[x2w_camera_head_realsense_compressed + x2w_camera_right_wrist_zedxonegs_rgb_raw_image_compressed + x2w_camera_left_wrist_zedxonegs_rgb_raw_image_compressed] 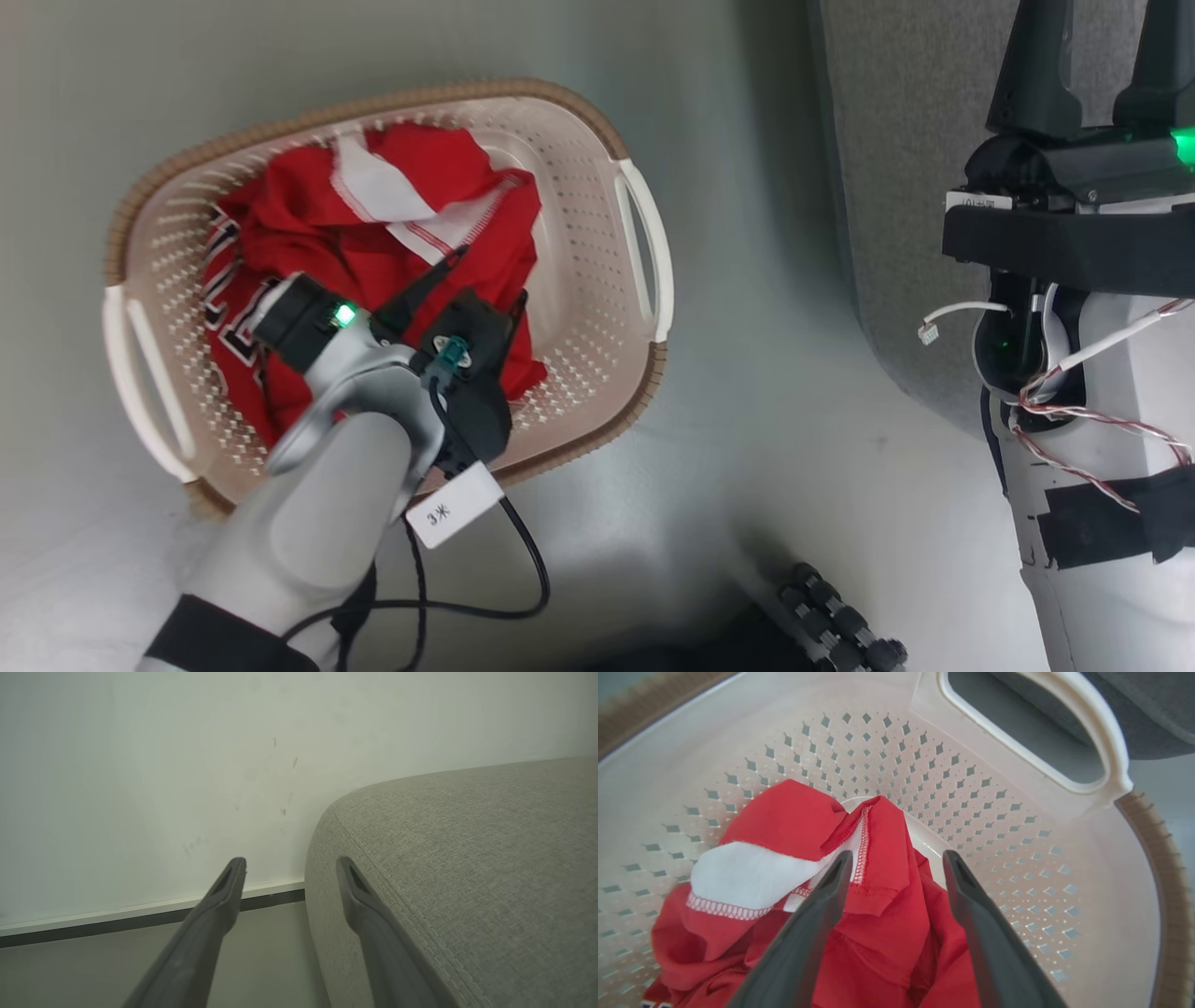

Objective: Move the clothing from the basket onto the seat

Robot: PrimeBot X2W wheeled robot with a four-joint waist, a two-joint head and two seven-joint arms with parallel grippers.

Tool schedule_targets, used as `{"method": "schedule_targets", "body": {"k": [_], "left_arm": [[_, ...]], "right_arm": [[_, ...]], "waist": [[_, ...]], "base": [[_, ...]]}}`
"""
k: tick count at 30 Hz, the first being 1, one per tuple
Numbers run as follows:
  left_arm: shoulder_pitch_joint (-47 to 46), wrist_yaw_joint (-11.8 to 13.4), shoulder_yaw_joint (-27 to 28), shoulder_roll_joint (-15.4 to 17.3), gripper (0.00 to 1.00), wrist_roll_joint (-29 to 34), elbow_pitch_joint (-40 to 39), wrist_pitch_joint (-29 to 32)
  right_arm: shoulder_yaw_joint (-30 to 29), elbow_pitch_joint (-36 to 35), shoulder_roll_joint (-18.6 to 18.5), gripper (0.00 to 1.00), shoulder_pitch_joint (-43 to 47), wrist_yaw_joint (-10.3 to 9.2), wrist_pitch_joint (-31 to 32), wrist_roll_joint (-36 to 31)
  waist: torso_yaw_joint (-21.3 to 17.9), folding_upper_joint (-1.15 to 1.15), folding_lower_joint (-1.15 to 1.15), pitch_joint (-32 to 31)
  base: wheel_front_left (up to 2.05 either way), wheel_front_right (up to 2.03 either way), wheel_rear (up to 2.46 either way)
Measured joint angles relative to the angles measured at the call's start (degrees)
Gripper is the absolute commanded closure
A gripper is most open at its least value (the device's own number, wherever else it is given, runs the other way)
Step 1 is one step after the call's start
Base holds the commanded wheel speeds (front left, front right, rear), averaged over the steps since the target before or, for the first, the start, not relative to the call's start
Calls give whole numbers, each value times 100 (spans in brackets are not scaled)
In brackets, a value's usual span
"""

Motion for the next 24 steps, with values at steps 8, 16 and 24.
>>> {"method": "schedule_targets", "body": {"k": [8, 16, 24], "left_arm": [[-289, 2, 63, 165, 0, 36, 353, -85], [-446, 64, 93, 319, 0, 96, 712, -98], [-577, 112, 58, 354, 0, 220, 978, -99]], "right_arm": [[40, 70, 24, 0, -101, 21, 0, 5], [140, 176, 51, 0, -149, 65, 0, 47], [213, 219, 60, 0, -154, 97, 0, 83]], "waist": [[-221, 0, -1, 261], [-365, -1, -1, 348], [-479, -1, -1, 357]], "base": [[0, 0, 0], [0, 0, 0], [0, 0, 0]]}}
